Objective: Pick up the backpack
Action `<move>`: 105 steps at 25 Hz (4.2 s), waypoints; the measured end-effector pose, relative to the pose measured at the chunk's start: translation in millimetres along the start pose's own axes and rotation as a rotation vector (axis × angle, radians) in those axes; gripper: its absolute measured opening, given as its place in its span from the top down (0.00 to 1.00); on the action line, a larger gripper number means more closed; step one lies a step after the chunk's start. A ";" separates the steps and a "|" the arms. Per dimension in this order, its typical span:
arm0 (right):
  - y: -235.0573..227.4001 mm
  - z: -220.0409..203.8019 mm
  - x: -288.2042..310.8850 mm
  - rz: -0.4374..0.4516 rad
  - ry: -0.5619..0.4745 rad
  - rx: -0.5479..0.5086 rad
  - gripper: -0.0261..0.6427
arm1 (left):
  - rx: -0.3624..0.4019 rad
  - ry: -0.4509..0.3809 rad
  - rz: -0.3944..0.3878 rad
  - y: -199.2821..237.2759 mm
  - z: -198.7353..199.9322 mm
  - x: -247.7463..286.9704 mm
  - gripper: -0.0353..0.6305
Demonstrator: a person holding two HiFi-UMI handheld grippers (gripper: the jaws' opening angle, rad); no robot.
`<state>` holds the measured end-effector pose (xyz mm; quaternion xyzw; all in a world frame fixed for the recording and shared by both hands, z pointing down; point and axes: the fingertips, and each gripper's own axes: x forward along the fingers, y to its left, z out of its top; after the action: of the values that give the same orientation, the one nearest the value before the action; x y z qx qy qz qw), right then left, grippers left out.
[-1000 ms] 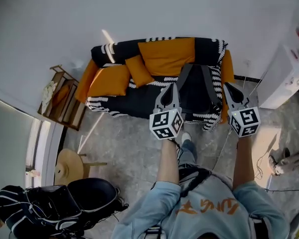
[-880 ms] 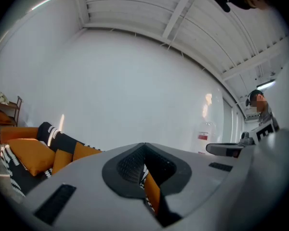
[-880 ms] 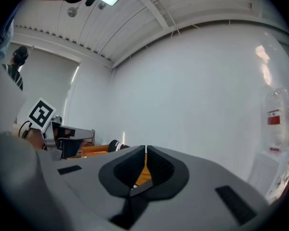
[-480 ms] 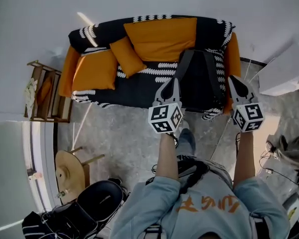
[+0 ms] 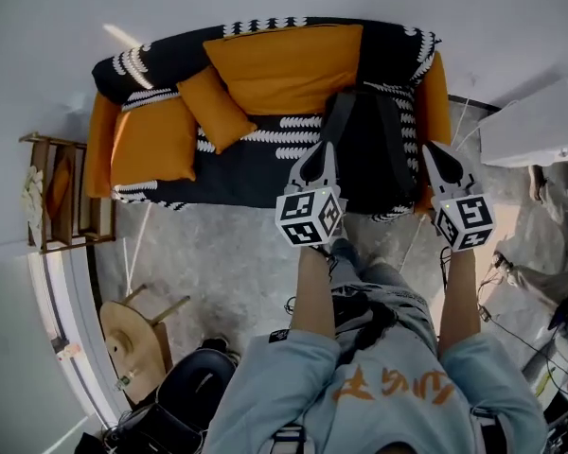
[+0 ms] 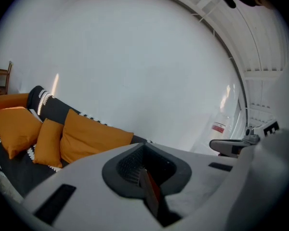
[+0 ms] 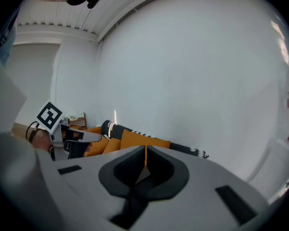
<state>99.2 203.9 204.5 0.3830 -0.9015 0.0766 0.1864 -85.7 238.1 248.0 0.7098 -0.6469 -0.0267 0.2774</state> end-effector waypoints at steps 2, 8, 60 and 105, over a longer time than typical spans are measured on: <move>-20.4 -13.7 -1.6 -0.029 0.027 0.026 0.91 | -0.006 0.032 -0.017 -7.9 -11.4 17.8 0.91; -67.6 -37.3 14.7 -0.045 0.048 0.099 0.91 | 0.046 0.103 -0.066 -33.7 -28.4 65.1 0.91; -136.7 -260.5 266.7 0.213 0.556 0.580 0.67 | -0.018 0.798 -0.054 128.1 -180.4 289.7 0.65; -122.2 -301.5 290.8 0.197 0.720 0.550 0.87 | -0.111 0.942 -0.067 93.6 -244.1 312.0 0.85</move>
<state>85.4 11.2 595.7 0.2797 -0.7578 0.4583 0.3708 -23.0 33.8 594.4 0.6493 -0.4251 0.2546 0.5770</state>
